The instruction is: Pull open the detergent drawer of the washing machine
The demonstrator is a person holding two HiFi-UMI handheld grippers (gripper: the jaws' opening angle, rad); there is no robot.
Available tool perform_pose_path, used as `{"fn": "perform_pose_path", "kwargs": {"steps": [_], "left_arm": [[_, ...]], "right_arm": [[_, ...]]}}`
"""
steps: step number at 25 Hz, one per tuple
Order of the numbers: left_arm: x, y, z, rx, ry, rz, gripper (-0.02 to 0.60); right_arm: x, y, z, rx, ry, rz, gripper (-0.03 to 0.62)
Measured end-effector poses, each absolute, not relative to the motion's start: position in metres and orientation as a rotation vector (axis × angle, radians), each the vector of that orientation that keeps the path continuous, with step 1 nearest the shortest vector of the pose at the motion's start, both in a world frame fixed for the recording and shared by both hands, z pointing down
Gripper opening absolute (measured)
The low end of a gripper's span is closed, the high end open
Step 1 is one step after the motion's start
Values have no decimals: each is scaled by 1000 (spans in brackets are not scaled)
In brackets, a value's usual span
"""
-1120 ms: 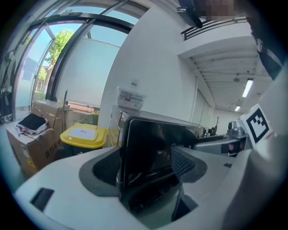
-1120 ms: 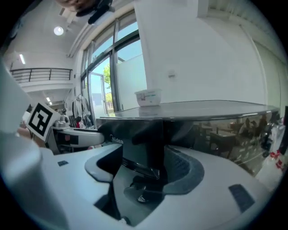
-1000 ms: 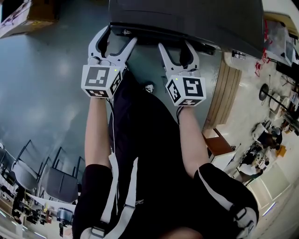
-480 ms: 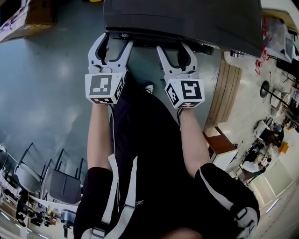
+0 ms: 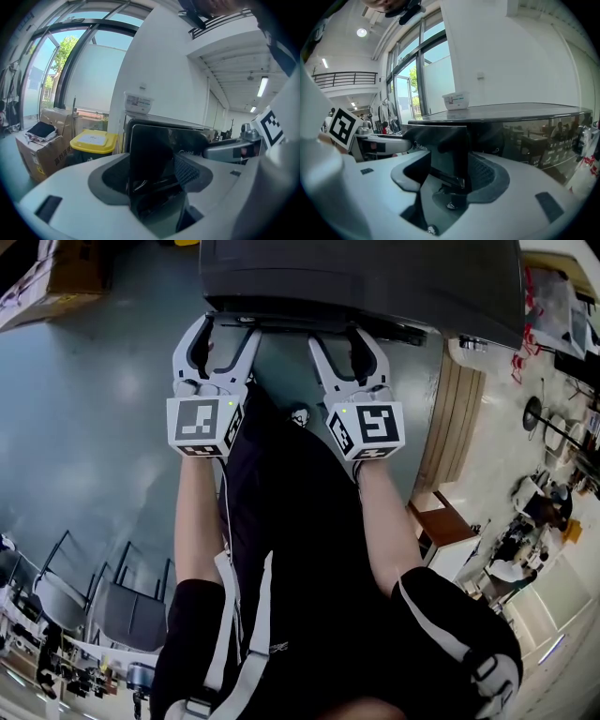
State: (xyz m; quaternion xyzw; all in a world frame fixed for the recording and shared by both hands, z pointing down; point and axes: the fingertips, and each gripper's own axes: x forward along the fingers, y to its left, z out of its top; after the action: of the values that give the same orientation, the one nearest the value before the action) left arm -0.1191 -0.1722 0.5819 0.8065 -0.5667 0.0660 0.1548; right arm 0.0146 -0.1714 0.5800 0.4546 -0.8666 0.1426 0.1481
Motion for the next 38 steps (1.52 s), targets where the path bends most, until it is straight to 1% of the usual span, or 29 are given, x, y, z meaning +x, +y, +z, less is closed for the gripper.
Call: {"fn": "perform_pose_path", "kwargs": {"steps": [4,6,8,10,11,13,29,36,37,38], "left_arm": [[-124,-173,581,2342,-1573,180,284],[-126,-175,578,2362,-1550,173,284],[-125,-178,576,2395,-1529,220,293],[-122,-178,576,2418,-1502,277,295],[-121,-178,576,2419,-1486,294,295],[-117,-178,576,2405,-1461,298,290],[-118,-161,577,2342,-1430,336,288],[-122,-157,576,2306,-1436,279,288],[-123,-156,575,2299,-1426,263,288],[-123,-156,574,2294,-1421,252,288]], "right_arm": [[12,-169,580,1254,-2508,417,295],[16,-173,579,1252,-2502,408,290],[20,-178,577,1250,-2496,395,270],[18,-181,577,1223,-2484,373,264],[17,-182,578,1205,-2477,365,241],[16,-182,579,1184,-2466,366,222],[14,-165,579,1181,-2414,406,222],[11,-162,579,1163,-2433,391,222],[9,-160,579,1152,-2442,394,230],[8,-159,578,1140,-2450,394,251]]}}
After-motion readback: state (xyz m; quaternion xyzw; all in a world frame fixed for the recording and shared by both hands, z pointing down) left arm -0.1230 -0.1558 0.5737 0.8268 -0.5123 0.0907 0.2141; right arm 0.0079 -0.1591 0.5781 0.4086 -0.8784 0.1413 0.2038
